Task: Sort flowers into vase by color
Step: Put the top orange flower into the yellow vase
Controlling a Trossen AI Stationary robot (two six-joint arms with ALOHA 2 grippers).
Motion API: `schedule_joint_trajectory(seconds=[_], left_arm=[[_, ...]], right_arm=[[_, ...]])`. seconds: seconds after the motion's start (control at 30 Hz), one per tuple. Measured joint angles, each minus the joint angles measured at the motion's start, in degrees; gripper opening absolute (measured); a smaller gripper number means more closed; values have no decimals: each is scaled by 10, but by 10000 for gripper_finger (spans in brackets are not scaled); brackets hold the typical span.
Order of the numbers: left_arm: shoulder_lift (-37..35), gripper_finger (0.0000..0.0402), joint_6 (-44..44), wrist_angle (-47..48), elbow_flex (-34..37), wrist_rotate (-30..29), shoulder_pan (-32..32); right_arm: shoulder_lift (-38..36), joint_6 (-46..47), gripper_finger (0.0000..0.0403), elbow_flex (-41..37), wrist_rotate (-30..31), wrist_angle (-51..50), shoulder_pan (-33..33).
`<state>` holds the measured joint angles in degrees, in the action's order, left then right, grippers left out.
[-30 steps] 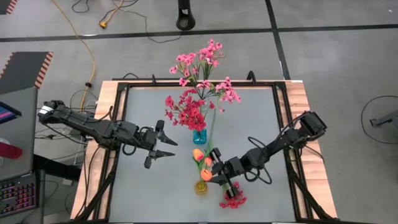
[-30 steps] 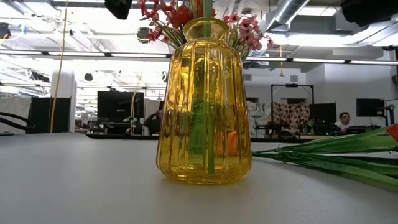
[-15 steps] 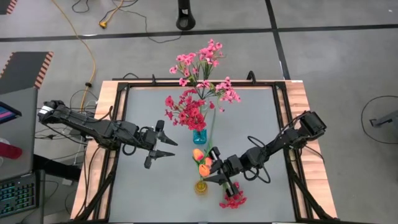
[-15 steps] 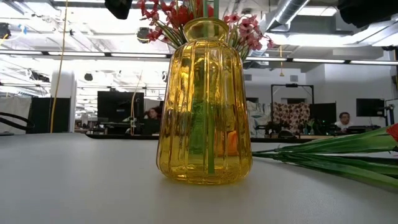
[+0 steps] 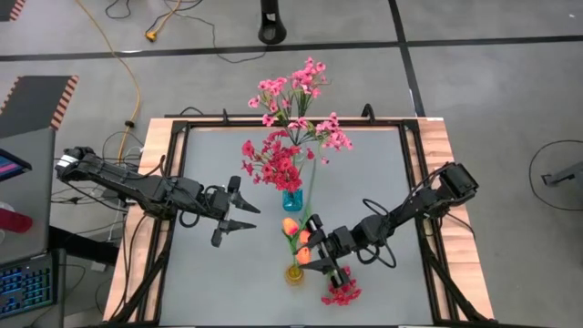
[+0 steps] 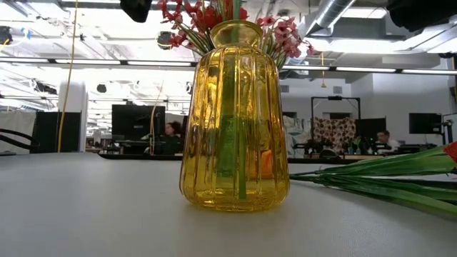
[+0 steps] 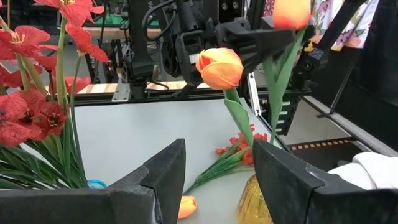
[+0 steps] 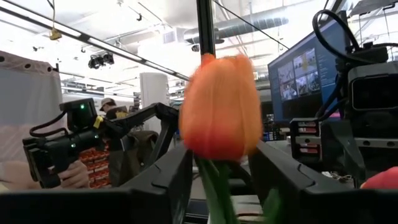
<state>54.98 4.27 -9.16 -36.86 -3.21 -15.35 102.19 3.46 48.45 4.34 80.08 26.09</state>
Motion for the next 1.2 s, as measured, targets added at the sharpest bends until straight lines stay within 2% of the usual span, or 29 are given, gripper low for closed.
schedule_joint_trajectory(seconds=[0.27,0.33,0.53,0.8,0.9,1.2], left_arm=[[0,174,0,22,0,0,0],[0,174,0,22,0,0,0],[0,174,0,22,0,-1,0],[0,174,0,22,0,-1,0],[0,174,0,22,0,-1,0],[0,174,0,22,0,-2,0]], right_arm=[[-6,-3,185,0,0,-22,0],[-23,6,185,0,0,-71,0],[-98,41,185,0,1,-309,-3],[-170,41,185,0,2,-502,-4],[-199,41,185,0,2,-565,-4],[-244,41,185,0,2,-669,-4]])
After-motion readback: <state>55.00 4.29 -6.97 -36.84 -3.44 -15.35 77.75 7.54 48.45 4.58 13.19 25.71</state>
